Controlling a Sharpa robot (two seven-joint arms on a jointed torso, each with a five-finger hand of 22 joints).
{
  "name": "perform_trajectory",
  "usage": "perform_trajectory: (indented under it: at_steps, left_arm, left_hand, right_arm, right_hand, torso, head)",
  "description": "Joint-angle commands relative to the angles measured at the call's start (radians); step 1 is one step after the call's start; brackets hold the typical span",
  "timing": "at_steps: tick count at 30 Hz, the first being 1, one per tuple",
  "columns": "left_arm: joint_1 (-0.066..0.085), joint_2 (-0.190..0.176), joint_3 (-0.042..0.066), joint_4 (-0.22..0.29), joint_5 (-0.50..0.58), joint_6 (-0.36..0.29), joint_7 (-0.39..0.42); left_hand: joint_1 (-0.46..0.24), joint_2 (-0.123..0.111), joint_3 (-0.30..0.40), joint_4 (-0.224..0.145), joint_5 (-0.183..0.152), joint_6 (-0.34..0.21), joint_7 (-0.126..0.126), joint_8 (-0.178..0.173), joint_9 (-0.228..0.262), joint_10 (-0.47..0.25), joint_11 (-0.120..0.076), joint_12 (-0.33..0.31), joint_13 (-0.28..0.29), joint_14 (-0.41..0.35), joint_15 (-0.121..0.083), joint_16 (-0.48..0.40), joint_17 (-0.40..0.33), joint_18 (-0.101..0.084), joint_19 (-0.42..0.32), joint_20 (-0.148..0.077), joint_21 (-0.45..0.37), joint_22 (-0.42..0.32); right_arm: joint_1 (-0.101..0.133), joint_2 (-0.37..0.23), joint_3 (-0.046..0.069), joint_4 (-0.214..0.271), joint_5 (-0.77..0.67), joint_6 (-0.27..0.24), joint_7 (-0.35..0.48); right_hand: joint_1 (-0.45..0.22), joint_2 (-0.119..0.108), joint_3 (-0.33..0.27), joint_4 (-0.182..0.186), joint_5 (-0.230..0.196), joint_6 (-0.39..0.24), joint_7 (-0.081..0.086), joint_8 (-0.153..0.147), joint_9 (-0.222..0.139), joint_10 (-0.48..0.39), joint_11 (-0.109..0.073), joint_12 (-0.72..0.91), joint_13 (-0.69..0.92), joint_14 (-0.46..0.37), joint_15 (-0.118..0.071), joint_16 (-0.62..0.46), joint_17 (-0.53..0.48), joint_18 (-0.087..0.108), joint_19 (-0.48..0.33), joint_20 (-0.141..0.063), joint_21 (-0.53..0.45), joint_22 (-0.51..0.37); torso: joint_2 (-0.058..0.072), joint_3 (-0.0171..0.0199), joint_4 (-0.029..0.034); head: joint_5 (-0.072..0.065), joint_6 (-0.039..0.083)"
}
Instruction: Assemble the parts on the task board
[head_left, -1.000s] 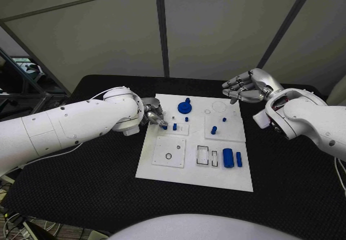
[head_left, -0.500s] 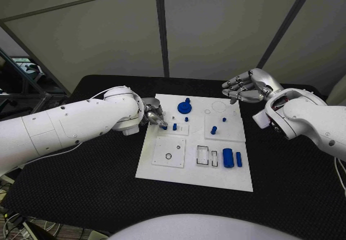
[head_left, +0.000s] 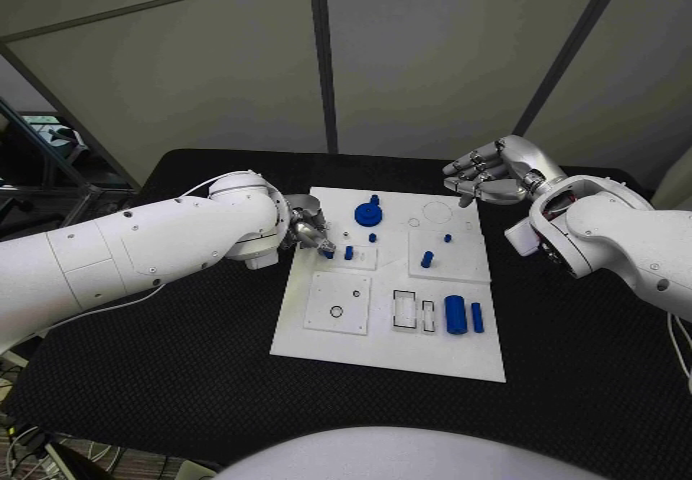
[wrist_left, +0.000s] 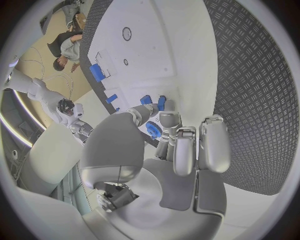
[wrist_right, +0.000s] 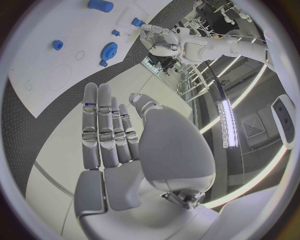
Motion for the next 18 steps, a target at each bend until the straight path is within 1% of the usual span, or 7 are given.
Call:
perform_trajectory:
  at_steps: [1, 6, 9, 12, 14, 18]
  left_arm:
    - [-0.002, 0.004, -0.002, -0.001, -0.001, 0.018, -0.006]
    - [-0.002, 0.007, -0.002, -0.004, 0.000, 0.021, -0.006]
    - [-0.001, 0.008, -0.002, -0.005, 0.000, 0.023, -0.006]
    - [-0.001, 0.010, -0.002, -0.008, 0.000, 0.025, -0.006]
    - [-0.001, 0.011, -0.002, -0.010, 0.000, 0.024, -0.006]
    - [-0.001, 0.012, -0.002, -0.015, 0.000, 0.023, -0.006]
  left_hand:
    - [-0.017, 0.000, 0.039, -0.040, 0.003, -0.002, -0.008, 0.008, 0.004, 0.007, -0.006, -0.006, -0.002, 0.097, -0.010, 0.006, 0.240, -0.073, 0.005, -0.004, 0.001, 0.072]
    - [-0.047, -0.001, 0.009, -0.019, 0.002, 0.005, -0.012, 0.008, 0.006, 0.012, -0.010, 0.000, 0.005, 0.098, -0.013, 0.008, 0.243, -0.074, 0.007, -0.007, 0.003, 0.075]
    - [-0.089, -0.008, -0.038, 0.012, -0.004, 0.015, -0.011, 0.008, 0.006, 0.017, -0.009, 0.008, 0.012, 0.099, -0.012, 0.010, 0.245, -0.075, 0.009, -0.007, 0.005, 0.078]
    - [-0.100, 0.001, -0.100, 0.030, -0.002, 0.020, -0.014, 0.003, 0.005, 0.017, -0.012, 0.015, 0.019, 0.099, -0.015, 0.010, 0.246, -0.076, 0.011, -0.009, 0.005, 0.080]
    - [-0.101, 0.006, -0.121, 0.037, -0.001, 0.022, -0.014, 0.000, 0.005, 0.015, -0.011, 0.015, 0.019, 0.099, -0.015, 0.010, 0.245, -0.075, 0.010, -0.009, 0.004, 0.080]
    - [-0.104, 0.010, -0.154, 0.049, -0.001, 0.025, -0.013, -0.003, 0.005, 0.014, -0.011, 0.016, 0.020, 0.099, -0.015, 0.009, 0.245, -0.075, 0.010, -0.010, 0.002, 0.080]
  right_arm:
    - [0.002, 0.000, 0.001, 0.003, -0.002, 0.004, 0.003]
    - [0.002, -0.001, 0.001, 0.004, -0.002, 0.004, 0.003]
    - [0.002, -0.003, 0.001, 0.007, -0.002, 0.004, 0.003]
    - [0.002, -0.006, 0.001, 0.008, -0.002, 0.003, 0.002]
    - [0.002, -0.007, 0.001, 0.009, -0.002, 0.003, 0.001]
    - [0.002, -0.010, 0.001, 0.011, -0.002, 0.002, 0.001]
  right_hand:
    - [-0.004, 0.002, 0.006, 0.000, 0.004, 0.003, 0.002, 0.001, 0.002, 0.008, 0.002, -0.005, -0.002, 0.009, 0.000, -0.004, 0.001, 0.003, 0.007, 0.001, -0.007, -0.001]
    - [-0.004, 0.002, 0.006, 0.000, 0.004, 0.003, 0.002, 0.001, 0.002, 0.008, 0.002, -0.005, -0.002, 0.009, 0.000, -0.004, 0.001, 0.003, 0.007, 0.001, -0.007, -0.001]
    - [-0.004, 0.002, 0.006, 0.000, 0.004, 0.003, 0.002, 0.001, 0.002, 0.008, 0.002, -0.005, -0.002, 0.009, 0.000, -0.004, 0.001, 0.003, 0.007, 0.001, -0.007, -0.001]
    - [-0.004, 0.002, 0.006, 0.000, 0.004, 0.003, 0.002, 0.001, 0.002, 0.008, 0.002, -0.005, -0.002, 0.009, 0.000, -0.004, 0.001, 0.003, 0.007, 0.001, -0.007, -0.001]
    - [-0.004, 0.002, 0.006, 0.000, 0.004, 0.003, 0.002, 0.001, 0.002, 0.008, 0.002, -0.005, -0.002, 0.009, 0.000, -0.004, 0.001, 0.003, 0.007, 0.001, -0.007, -0.001]
    - [-0.005, 0.002, 0.006, 0.000, 0.005, 0.003, 0.002, 0.001, 0.002, 0.008, 0.002, -0.005, -0.003, 0.009, 0.000, -0.005, 0.001, 0.003, 0.007, 0.001, -0.008, -0.002]
  torso:
    - [0.000, 0.0000, -0.0006]
    - [0.000, 0.0003, -0.0007]
    - [0.001, -0.0002, 0.0009]
    - [0.000, 0.0005, -0.0002]
    - [0.000, -0.0002, -0.0006]
    - [0.000, 0.0000, 0.0005]
  head:
    - [-0.001, 0.000]
    - [-0.003, -0.001]
    - [-0.004, -0.002]
    - [-0.004, -0.001]
    - [-0.006, -0.002]
    - [-0.007, -0.002]
